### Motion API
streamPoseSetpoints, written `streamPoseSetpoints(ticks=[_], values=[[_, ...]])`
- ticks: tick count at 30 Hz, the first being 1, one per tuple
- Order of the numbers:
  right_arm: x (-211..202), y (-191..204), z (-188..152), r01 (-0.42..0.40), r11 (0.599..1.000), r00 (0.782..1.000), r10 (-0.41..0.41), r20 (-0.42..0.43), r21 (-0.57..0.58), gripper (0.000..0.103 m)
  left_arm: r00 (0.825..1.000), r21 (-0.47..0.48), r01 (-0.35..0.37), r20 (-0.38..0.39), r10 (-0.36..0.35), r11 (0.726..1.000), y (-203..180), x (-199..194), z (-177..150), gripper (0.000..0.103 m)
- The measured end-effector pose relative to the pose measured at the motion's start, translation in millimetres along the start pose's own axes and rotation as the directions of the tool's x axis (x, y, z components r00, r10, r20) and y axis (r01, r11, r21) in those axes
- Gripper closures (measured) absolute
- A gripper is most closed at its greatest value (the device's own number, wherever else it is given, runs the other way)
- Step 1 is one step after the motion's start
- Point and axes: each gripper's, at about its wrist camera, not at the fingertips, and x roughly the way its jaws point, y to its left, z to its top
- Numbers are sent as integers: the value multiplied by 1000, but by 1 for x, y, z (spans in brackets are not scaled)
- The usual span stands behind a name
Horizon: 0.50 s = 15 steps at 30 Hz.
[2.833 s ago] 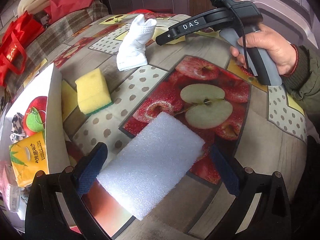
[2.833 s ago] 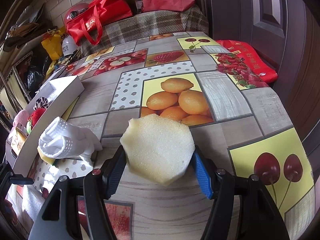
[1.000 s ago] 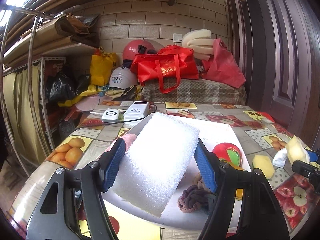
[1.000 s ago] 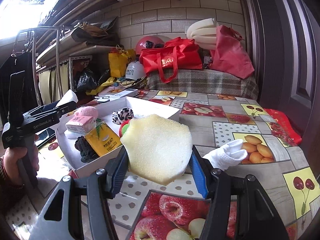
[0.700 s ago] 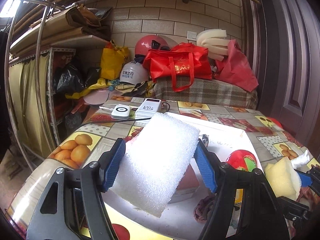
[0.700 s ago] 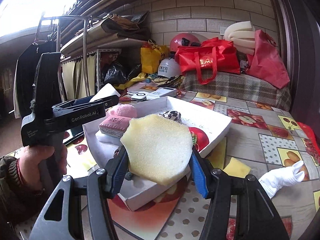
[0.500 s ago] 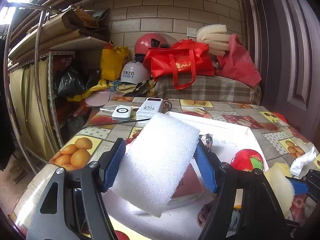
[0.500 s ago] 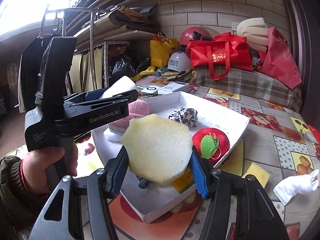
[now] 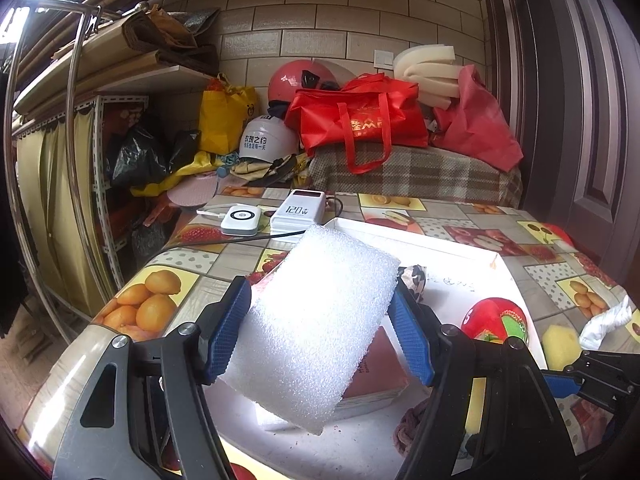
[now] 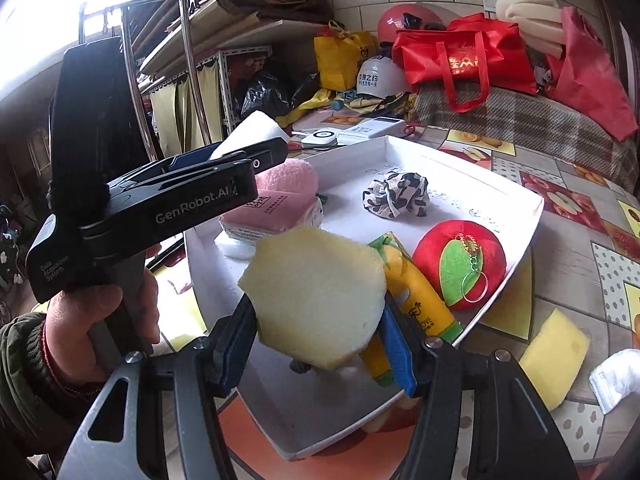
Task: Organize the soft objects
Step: 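Carry the foam sheet and cream foam disc into the box and release both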
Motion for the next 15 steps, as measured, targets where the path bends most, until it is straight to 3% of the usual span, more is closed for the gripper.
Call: streamPoseSetpoints(ticks=[3, 8, 11, 15], values=[[8, -11, 9, 93, 996, 996, -93, 8, 14, 45, 1000, -6, 1, -3, -1, 1000, 0, 0, 0, 33], [12, -45, 23, 226, 965, 971, -234, 49, 131, 45, 1000, -16, 0, -12, 0, 1000, -1, 1, 0, 33], [8, -53, 23, 207, 961, 972, -223, 73, 182, 45, 1000, -16, -7, -13, 7, 1000, -1, 3, 2, 33], [2, -29, 25, 191, 978, 970, -202, 133, 87, 45, 1000, -2, -20, -5, 20, 1000, -8, 12, 6, 33]])
